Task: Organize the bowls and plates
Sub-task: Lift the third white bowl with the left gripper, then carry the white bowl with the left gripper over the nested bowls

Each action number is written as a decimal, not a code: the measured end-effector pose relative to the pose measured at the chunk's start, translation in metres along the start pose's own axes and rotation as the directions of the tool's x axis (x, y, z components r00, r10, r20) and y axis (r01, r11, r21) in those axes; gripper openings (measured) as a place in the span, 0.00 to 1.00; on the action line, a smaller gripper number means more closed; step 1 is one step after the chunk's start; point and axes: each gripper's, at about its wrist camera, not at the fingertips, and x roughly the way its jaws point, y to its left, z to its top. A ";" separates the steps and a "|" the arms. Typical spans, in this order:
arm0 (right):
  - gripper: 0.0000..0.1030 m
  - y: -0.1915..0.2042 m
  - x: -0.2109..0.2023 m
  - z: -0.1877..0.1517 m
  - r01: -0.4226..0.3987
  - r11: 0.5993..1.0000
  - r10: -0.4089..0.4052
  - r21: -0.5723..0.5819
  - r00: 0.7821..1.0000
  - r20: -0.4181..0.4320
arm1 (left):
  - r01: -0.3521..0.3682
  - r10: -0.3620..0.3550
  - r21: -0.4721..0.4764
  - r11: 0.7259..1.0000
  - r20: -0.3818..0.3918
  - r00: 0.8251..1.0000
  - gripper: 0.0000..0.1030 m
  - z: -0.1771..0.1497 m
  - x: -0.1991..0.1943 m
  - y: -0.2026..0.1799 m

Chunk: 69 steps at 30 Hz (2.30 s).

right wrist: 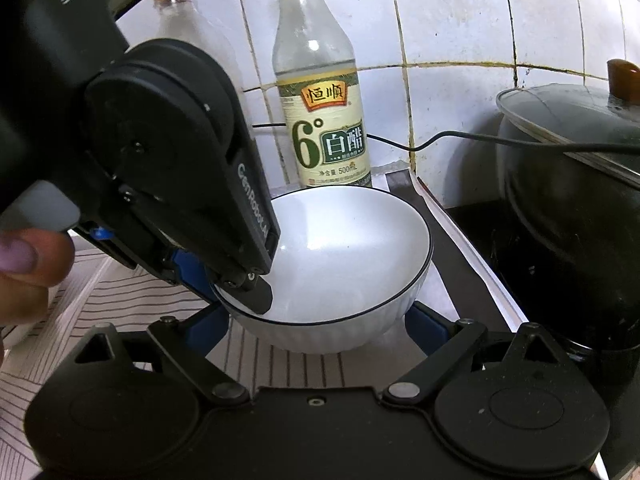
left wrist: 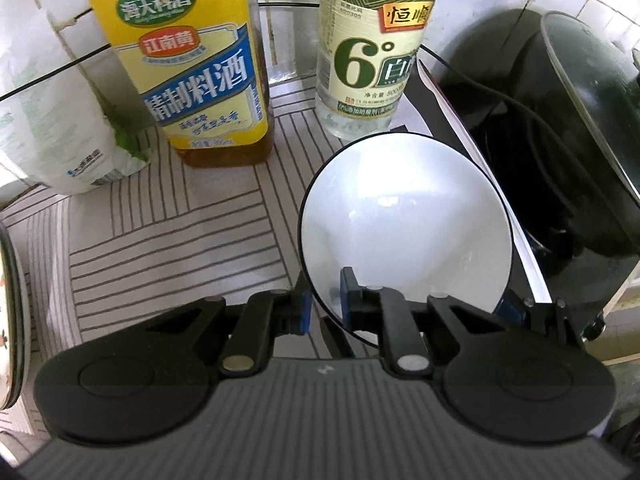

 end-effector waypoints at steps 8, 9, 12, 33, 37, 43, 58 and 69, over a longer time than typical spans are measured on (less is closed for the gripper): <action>0.94 0.010 -0.022 -0.006 -0.020 1.000 0.021 -0.019 0.999 0.041 | 0.007 -0.007 -0.017 1.000 0.027 1.000 0.12 -0.019 -0.030 0.008; 0.94 0.012 -0.025 -0.006 -0.023 1.000 0.024 -0.019 0.999 0.046 | 0.013 -0.013 -0.018 1.000 0.032 0.999 0.12 -0.022 -0.033 0.009; 0.94 0.014 -0.032 -0.007 -0.027 1.000 0.028 -0.016 0.998 0.053 | 0.004 -0.004 0.000 1.000 0.052 0.999 0.12 -0.029 -0.038 0.010; 0.94 0.095 -0.101 -0.005 -0.154 0.972 0.176 -0.176 0.978 0.113 | -0.021 0.035 -0.116 0.993 0.116 0.993 0.13 -0.100 -0.140 0.089; 0.94 0.122 -0.123 -0.012 -0.197 0.957 0.223 -0.214 0.969 0.103 | -0.036 0.056 -0.168 0.985 0.115 0.992 0.13 -0.124 -0.163 0.110; 0.94 0.162 -0.141 -0.019 -0.279 0.925 0.302 -0.258 0.952 0.054 | -0.069 0.101 -0.266 0.961 0.112 0.989 0.13 -0.165 -0.186 0.150; 0.94 0.243 -0.120 -0.035 -0.463 0.820 0.439 -0.336 0.886 -0.149 | -0.165 0.185 -0.442 0.882 0.003 0.983 0.14 -0.213 -0.178 0.229; 0.94 0.260 -0.100 -0.040 -0.484 0.796 0.409 -0.362 0.872 -0.268 | -0.157 0.133 -0.422 0.893 -0.084 0.987 0.19 -0.218 -0.156 0.240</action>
